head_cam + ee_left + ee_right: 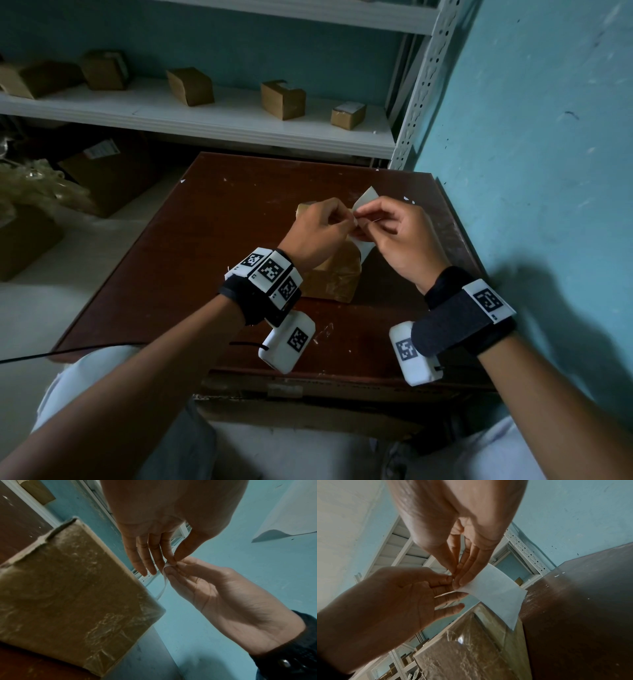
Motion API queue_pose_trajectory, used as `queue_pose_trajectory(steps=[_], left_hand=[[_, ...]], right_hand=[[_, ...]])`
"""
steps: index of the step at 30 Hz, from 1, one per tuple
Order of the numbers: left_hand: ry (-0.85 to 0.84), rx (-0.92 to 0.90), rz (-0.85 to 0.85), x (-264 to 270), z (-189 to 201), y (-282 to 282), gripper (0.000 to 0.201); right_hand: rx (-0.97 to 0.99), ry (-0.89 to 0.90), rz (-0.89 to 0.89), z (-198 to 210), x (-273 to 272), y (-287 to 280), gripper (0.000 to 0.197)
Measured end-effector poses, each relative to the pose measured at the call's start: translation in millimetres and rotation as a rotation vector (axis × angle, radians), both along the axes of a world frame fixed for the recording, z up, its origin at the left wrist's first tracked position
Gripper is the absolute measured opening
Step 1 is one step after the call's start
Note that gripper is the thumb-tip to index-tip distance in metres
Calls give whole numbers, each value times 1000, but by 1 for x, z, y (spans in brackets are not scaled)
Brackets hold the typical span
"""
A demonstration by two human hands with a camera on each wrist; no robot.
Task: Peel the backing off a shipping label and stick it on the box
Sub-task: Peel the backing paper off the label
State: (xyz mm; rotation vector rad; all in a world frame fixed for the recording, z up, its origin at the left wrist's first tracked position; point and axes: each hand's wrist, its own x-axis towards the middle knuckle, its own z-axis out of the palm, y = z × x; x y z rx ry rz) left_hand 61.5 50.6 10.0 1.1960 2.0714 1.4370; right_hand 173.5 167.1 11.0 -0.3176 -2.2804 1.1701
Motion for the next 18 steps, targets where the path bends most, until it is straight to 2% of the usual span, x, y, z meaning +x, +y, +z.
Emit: queue_pose_trajectory(steps=[18], left_hand=[[64,13,20,-1,-2,1,10]], right_hand=[[-3,-7,-46,3,1,-3,12]])
